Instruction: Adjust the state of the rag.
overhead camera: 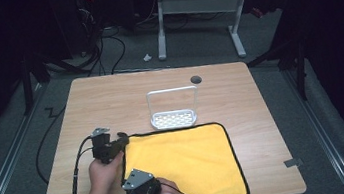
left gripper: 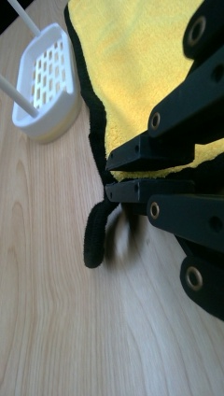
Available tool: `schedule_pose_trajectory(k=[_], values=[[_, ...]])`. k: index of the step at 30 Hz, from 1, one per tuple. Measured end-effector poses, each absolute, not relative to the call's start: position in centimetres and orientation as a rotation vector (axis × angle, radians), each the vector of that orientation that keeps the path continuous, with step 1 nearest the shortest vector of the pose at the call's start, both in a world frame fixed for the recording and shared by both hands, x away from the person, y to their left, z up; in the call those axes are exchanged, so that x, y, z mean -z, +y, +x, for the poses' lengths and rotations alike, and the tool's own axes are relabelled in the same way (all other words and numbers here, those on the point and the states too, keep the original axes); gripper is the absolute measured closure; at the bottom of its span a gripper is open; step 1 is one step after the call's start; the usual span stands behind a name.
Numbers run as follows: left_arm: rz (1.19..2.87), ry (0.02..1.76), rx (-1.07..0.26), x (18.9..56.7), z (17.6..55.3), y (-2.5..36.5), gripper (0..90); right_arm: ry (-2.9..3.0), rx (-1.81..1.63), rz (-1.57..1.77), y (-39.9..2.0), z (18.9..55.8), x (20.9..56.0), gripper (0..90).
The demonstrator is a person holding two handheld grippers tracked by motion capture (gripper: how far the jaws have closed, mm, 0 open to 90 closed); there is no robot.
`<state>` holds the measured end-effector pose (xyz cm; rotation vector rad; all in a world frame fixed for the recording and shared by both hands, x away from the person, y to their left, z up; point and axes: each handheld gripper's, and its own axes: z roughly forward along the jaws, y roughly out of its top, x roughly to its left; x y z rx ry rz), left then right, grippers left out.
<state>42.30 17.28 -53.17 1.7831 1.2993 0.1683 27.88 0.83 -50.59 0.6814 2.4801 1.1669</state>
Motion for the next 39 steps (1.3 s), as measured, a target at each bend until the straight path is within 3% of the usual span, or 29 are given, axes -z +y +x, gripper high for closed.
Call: schedule_pose_trajectory(k=[13,19,32,39], values=[[1.739,1.37,-0.254,50.3,41.0,23.2,83.6,2.467,-1.265,0.575,5.9,27.1,48.4,84.3],[1.719,1.399,-0.265,49.4,41.0,23.1,83.6,2.44,-1.284,0.571,5.9,27.1,47.4,84.3],[1.745,1.31,-0.221,48.3,41.7,14.1,83.7,2.344,-1.229,0.659,-2.5,25.9,45.5,84.4],[1.759,1.262,-0.221,48.3,41.2,7.7,83.7,2.279,-1.174,0.803,-10.1,24.9,46.2,84.4]])
